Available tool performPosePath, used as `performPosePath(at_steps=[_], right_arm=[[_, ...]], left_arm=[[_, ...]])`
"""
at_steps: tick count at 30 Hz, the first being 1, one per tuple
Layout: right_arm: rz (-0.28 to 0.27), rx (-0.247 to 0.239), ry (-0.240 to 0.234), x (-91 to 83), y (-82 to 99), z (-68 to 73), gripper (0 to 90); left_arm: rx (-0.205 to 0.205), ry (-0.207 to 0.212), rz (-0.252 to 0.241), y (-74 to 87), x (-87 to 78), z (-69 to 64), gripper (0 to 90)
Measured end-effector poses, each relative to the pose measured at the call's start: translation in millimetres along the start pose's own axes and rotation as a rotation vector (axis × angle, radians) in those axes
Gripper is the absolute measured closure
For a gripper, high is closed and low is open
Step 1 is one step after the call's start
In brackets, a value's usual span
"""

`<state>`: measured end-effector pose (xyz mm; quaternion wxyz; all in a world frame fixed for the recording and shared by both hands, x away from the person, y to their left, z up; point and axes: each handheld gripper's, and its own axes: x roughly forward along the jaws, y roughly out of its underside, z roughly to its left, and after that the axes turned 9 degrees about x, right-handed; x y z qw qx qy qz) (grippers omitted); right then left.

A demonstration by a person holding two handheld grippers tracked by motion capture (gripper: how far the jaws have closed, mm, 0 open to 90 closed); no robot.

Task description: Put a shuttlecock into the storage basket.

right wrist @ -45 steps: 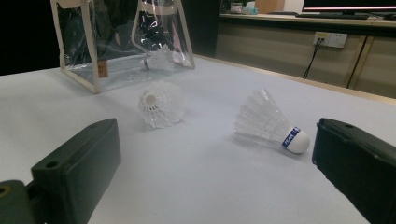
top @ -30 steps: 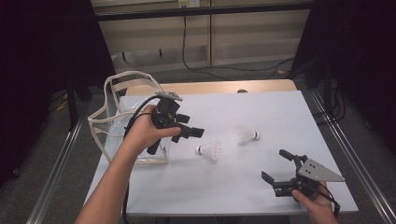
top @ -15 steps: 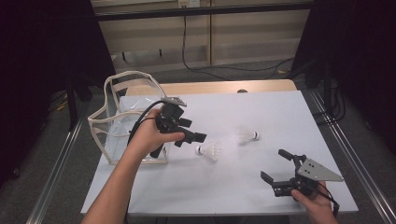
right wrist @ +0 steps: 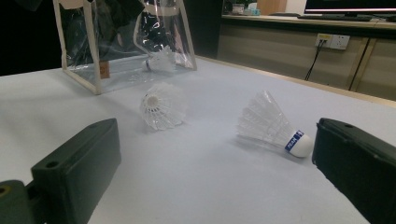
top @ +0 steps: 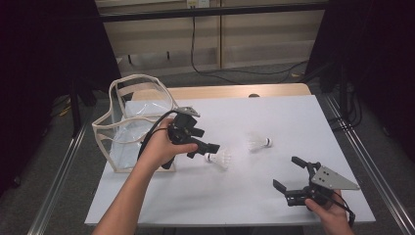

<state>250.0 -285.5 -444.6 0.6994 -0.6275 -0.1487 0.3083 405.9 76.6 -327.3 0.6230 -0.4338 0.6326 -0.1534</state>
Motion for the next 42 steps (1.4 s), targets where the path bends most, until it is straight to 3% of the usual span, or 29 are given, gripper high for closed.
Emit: performPosePath(at_steps=[32,42], right_arm=[[0.000,-0.001,0.007,-0.1,-0.1,-0.8,0.7],[-0.001,-0.007,0.005,0.0,-0.2,-0.5,0.7]], left_arm=[[-0.010,0.012,0.006,9.6,22.9,-6.8,11.7],[-0.017,-0.001,0.008,15.3,31.4,-6.1,11.3]])
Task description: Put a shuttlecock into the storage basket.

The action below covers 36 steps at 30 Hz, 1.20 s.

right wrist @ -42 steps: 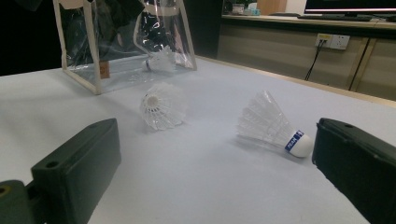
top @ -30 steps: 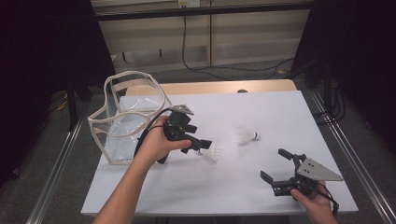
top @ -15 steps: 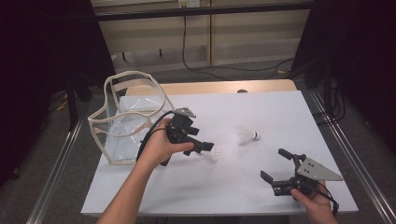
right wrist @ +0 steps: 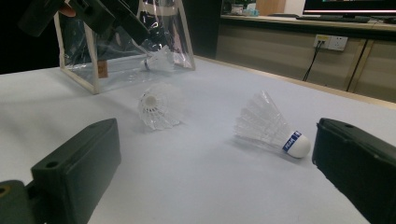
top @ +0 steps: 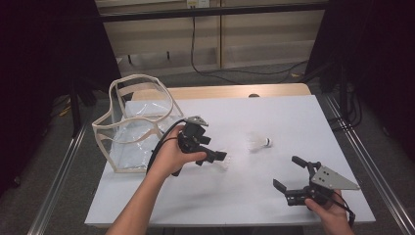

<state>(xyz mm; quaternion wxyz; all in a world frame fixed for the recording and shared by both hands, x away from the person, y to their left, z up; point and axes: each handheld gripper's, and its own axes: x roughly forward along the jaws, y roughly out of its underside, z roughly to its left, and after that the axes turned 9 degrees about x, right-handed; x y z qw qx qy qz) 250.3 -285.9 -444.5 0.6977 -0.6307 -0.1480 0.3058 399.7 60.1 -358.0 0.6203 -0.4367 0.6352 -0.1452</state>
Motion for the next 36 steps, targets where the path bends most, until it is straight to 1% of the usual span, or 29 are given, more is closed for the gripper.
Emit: performPosePath(at_steps=[8,9,11,15,16,19,21,23,25,29,33,36], right_arm=[[0.001,0.001,0.001,-0.2,0.0,-0.1,0.7],[0.001,0.000,0.000,-0.2,0.0,-0.2,0.7],[0.002,0.001,0.001,-0.2,0.0,-0.1,0.7],[0.000,0.000,0.001,-0.3,0.0,-0.1,0.7],[0.001,0.000,0.001,-0.3,0.0,0.0,0.7],[0.000,0.001,0.000,-0.5,-0.1,-0.2,0.7],[0.001,0.002,-0.001,-0.4,0.1,-0.4,0.7],[0.003,0.000,0.002,-0.6,0.1,-0.7,0.7],[0.001,-0.001,0.001,-0.8,0.0,-0.5,0.7],[0.000,0.000,0.002,-0.9,-0.1,-0.5,0.7],[0.000,-0.001,0.000,-0.4,-0.2,-0.1,0.8],[-0.001,0.001,-0.001,-0.2,-0.2,-0.3,0.7]], left_arm=[[-0.001,-0.018,0.009,4.0,5.2,0.3,9.3],[-0.001,-0.014,0.011,4.5,6.1,0.5,9.1],[-0.016,-0.015,0.013,5.5,8.4,-0.1,8.8],[-0.024,-0.018,0.025,7.3,12.8,-1.1,8.2],[-0.024,-0.014,0.021,7.7,13.2,-0.7,8.2],[-0.021,-0.026,0.022,7.9,13.9,-0.4,8.2],[-0.026,-0.028,0.020,8.0,14.4,-0.4,8.3],[-0.019,-0.030,0.023,8.1,15.1,-0.2,8.3],[-0.023,-0.037,0.021,8.1,16.7,-0.9,8.3],[-0.016,-0.034,0.030,8.3,20.9,-2.4,8.7],[-0.015,-0.031,0.029,8.1,23.9,-2.8,9.1],[-0.006,-0.030,0.041,8.4,25.9,-2.3,9.9]])
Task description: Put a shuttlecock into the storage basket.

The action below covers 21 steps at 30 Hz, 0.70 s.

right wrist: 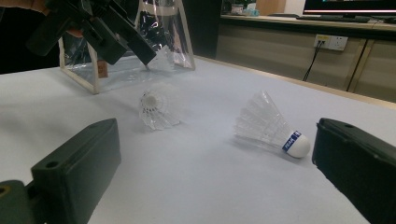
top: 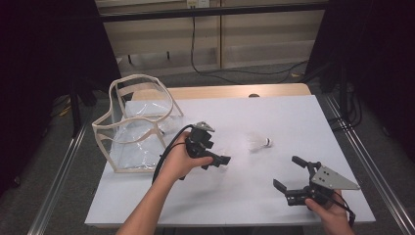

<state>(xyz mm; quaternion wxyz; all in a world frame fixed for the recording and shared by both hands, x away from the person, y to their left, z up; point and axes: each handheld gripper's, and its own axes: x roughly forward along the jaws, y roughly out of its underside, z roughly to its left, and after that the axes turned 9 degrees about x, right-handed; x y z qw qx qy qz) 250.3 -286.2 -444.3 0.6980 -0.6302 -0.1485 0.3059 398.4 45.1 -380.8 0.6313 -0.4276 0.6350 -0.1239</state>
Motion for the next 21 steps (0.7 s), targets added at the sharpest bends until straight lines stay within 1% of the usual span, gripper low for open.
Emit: performPosePath(at_steps=[4,6,8,10,12,15,17,21], right_arm=[[0.002,0.001,0.001,-0.5,0.0,-0.2,0.7],[0.001,0.000,-0.001,-0.4,0.2,-0.3,0.7],[0.000,0.000,-0.001,-0.9,0.3,-0.1,0.8],[-0.001,0.000,0.000,-1.1,0.3,-0.1,0.8],[0.000,0.001,0.000,-1.0,0.3,-0.1,0.8],[0.003,-0.001,-0.001,-0.5,0.4,0.1,0.8],[0.003,-0.002,-0.003,-0.3,0.5,-0.1,0.8],[0.004,0.000,-0.001,-0.5,0.5,-0.3,0.8]], left_arm=[[0.004,-0.013,0.011,1.5,1.1,2.5,11.1],[0.006,-0.012,0.014,2.9,1.7,3.8,11.8],[0.023,-0.009,0.022,4.5,2.0,5.5,12.5],[0.019,-0.008,0.022,6.9,2.4,8.2,13.1],[0.032,-0.011,0.035,8.8,2.7,9.8,13.8],[0.042,-0.014,0.048,12.6,4.0,12.4,14.5],[0.062,-0.008,0.062,16.2,5.7,16.1,16.5],[0.053,-0.010,0.077,22.8,9.9,21.7,18.6]])
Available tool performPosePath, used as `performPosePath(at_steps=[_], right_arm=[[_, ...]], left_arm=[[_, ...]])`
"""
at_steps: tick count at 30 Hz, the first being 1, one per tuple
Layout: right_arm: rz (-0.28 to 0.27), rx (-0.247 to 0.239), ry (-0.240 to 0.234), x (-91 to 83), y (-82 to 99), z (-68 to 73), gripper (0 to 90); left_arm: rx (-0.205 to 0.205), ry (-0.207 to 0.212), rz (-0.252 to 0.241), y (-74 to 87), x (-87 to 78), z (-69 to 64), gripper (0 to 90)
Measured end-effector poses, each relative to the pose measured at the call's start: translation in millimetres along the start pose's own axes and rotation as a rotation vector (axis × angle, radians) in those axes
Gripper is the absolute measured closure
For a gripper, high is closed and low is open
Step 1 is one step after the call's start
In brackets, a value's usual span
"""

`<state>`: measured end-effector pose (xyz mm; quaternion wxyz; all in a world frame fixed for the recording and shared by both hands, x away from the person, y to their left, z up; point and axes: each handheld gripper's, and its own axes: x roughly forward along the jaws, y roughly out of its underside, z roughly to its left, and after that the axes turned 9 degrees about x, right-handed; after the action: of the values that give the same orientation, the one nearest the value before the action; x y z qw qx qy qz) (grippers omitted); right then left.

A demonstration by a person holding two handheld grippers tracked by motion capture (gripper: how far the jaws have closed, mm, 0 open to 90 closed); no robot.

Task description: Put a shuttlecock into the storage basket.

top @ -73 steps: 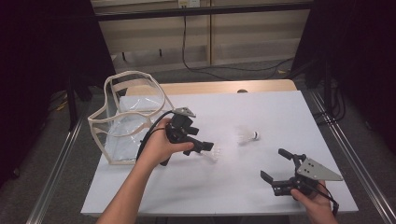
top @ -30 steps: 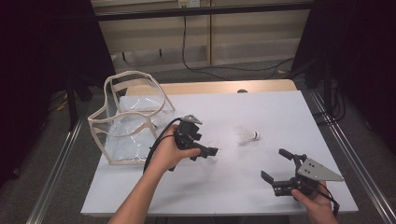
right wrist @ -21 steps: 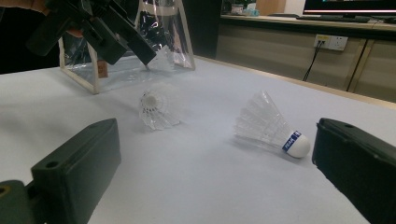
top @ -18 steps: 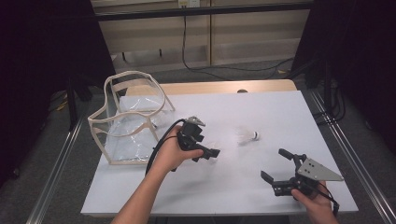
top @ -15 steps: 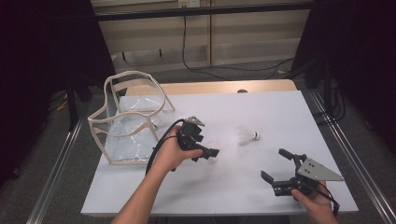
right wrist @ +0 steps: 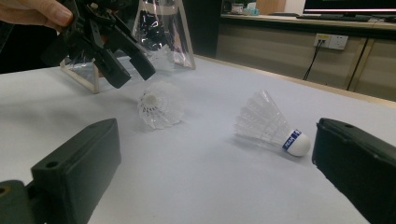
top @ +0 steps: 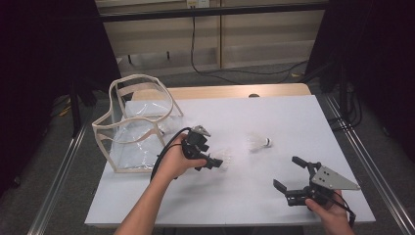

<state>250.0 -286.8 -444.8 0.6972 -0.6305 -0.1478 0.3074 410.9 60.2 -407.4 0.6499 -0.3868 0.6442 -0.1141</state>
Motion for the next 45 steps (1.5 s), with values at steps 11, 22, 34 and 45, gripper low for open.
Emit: performPosePath(at_steps=[11,22,34,45], right_arm=[[0.002,0.002,-0.005,0.3,0.4,0.1,0.8],[0.006,0.001,-0.004,0.3,0.5,0.0,0.8],[0.008,0.002,-0.005,0.2,0.7,0.2,0.8],[0.008,0.000,-0.004,0.0,0.6,0.0,0.7]], left_arm=[[0.104,-0.024,0.043,7.8,13.4,7.8,28.4],[0.173,-0.044,0.052,10.1,21.5,11.0,46.3],[0.118,-0.004,0.092,12.5,21.6,4.6,65.6],[0.035,0.023,0.091,11.3,16.0,-1.8,65.7]])
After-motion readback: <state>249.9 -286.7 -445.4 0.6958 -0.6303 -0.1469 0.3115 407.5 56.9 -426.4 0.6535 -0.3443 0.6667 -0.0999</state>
